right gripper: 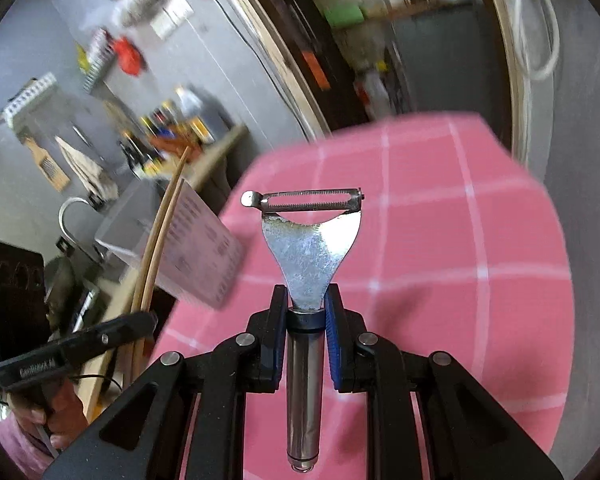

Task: Organize utensils
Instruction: 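Lift the chopsticks and peeler over the white holder while both tools open to drop them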

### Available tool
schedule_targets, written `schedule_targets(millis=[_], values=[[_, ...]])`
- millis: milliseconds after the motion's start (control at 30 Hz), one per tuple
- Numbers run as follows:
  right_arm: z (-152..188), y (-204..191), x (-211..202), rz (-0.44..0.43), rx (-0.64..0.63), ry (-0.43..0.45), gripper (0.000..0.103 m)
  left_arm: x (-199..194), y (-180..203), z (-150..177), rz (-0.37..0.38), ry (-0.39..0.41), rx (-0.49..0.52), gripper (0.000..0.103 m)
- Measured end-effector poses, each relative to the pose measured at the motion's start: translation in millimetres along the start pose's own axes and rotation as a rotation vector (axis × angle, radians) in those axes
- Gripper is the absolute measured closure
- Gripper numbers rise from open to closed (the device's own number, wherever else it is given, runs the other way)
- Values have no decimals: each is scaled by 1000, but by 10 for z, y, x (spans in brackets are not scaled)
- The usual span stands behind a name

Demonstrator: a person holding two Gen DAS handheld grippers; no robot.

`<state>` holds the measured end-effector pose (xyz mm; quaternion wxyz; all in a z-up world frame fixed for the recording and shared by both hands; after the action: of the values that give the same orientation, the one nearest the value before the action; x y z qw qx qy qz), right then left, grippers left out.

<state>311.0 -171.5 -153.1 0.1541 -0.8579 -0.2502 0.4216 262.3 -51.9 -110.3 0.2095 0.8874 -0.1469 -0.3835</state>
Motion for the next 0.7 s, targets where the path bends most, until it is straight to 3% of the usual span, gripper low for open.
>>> schedule_targets(millis=[233, 433, 700], values=[[-595, -542, -243, -59, -66, 151, 87, -497, 0, -679, -23, 158, 45, 96], [-1107, -1125, -360, -151, -102, 298, 87, -805, -219, -1262, -52, 297, 41, 96], [-1345, -1708, -80, -239, -122, 419, 87, -894, -650, -1762, -101, 467, 29, 96]])
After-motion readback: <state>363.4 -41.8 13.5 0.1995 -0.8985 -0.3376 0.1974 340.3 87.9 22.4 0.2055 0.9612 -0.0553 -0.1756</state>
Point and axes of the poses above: each gripper's, at about its wrist camera, not at the fingertips, and x roughly the way its jaws point, y to its right, z to its underside, the point moved 10 cm from there along x, roughly the way its jaws point, and after that the axes turned 2 degrees about x, right-handed, at the moved point
